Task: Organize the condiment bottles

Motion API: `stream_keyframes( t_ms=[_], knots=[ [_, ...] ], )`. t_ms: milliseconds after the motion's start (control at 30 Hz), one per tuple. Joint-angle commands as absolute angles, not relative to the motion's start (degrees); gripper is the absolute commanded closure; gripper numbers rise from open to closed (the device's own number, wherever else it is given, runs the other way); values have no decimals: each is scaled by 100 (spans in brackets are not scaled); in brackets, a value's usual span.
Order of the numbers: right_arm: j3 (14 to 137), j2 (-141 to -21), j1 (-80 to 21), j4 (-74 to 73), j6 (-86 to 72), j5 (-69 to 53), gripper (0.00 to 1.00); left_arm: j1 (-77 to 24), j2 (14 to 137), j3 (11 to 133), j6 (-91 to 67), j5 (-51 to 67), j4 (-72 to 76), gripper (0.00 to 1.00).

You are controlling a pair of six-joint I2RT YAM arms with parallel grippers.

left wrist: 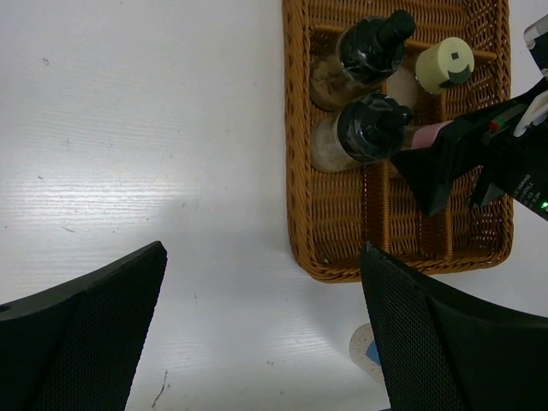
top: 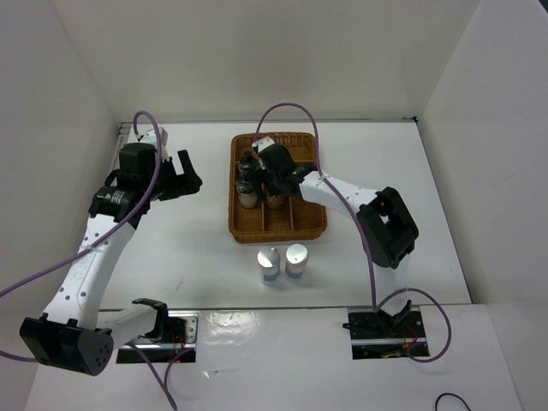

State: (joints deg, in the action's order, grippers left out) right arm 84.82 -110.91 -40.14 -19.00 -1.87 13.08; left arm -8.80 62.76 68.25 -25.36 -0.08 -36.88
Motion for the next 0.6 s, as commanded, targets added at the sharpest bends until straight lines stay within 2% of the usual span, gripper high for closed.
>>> stream_keyframes(
  t_ms=[0, 133, 300, 433, 567],
  knots=[
    [8649, -10664, -3981, -1959, -264, 1424, 3, -853, 6249, 6698, -2391, 193, -3454, 1],
    [8526, -9863, -3981, -2101, -316, 1362, 1, -853, 6302, 6584, -2391, 351, -3349, 1],
    [8071, -8624, -4113, -2364, -247, 678, 1, -853, 6302, 6390, -2513, 475, -3296, 1],
    [7253, -7710, -4893, -2250, 298, 220, 1, -800, 6302, 6196, -2681, 256, -3296, 1],
    [6733, -7444, -5860, -2495, 71, 299, 1, -800, 6407, 6144, -2681, 255, -3296, 1]
  ],
)
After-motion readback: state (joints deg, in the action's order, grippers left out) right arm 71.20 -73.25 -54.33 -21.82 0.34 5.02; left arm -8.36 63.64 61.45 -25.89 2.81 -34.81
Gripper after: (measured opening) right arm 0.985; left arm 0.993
